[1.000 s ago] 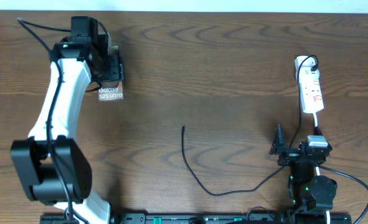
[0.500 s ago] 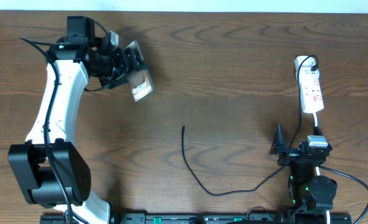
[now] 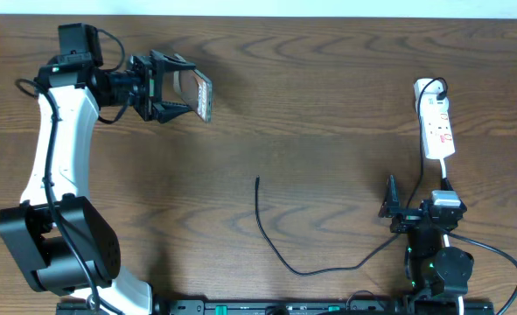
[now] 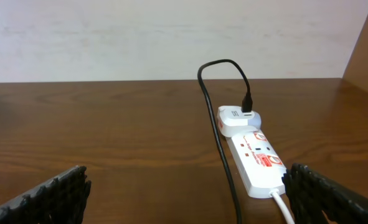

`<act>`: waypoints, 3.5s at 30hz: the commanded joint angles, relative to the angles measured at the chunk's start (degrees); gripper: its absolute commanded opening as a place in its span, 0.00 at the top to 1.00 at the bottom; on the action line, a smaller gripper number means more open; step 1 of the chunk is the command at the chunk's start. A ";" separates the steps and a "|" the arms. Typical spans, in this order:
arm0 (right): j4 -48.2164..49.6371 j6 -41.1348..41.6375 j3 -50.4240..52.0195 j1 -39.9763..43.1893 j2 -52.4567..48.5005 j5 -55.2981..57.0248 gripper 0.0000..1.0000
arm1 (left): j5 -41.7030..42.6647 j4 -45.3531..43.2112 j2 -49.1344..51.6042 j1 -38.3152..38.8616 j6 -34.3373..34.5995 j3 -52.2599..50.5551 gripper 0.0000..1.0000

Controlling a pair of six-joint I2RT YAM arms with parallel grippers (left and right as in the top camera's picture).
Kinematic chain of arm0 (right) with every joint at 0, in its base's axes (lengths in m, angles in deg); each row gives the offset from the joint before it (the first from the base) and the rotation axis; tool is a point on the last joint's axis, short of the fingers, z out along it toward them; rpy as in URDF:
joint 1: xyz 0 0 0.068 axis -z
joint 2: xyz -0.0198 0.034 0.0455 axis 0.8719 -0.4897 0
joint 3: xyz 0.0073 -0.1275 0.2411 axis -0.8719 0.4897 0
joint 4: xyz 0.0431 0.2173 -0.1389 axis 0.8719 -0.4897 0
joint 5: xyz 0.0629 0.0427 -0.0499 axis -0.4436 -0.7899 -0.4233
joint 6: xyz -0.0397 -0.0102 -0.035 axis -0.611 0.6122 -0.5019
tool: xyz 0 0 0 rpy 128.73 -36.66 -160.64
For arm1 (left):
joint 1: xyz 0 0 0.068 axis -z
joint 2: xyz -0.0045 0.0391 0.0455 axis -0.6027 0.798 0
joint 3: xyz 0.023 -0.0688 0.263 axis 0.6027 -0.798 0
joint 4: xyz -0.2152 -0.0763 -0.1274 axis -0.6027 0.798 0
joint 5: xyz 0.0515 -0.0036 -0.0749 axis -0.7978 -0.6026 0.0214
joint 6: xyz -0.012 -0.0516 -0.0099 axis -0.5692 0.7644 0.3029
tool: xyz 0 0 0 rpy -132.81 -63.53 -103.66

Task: Plug charger to phone and switch on socket
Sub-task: 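Lift the phone with the left gripper and tilt it upright, then move the right gripper toward the phone held by the left gripper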

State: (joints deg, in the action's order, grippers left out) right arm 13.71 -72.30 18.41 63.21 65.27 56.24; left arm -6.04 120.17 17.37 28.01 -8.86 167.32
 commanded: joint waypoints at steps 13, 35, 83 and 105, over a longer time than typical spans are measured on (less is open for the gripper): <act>-0.26 0.57 0.04 -0.37 0.31 0.61 0.01 | 6.56 -0.11 -1.64 -0.15 7.52 1.38 0.93; -0.24 0.57 0.04 -0.37 0.31 0.61 0.01 | 6.56 -0.11 -1.64 -0.15 6.86 1.38 0.93; 21.46 25.59 -52.68 -1.88 -81.00 -81.35 0.01 | -34.53 8.15 -1.62 9.20 6.49 1.38 0.93; 48.30 63.04 -52.87 -25.40 -108.76 -53.07 0.24 | -54.40 7.58 -1.62 19.45 24.57 1.38 0.93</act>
State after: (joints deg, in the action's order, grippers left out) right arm 61.88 -13.09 -33.98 39.45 -43.23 -1.57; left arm -58.41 128.13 17.37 46.91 13.02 167.32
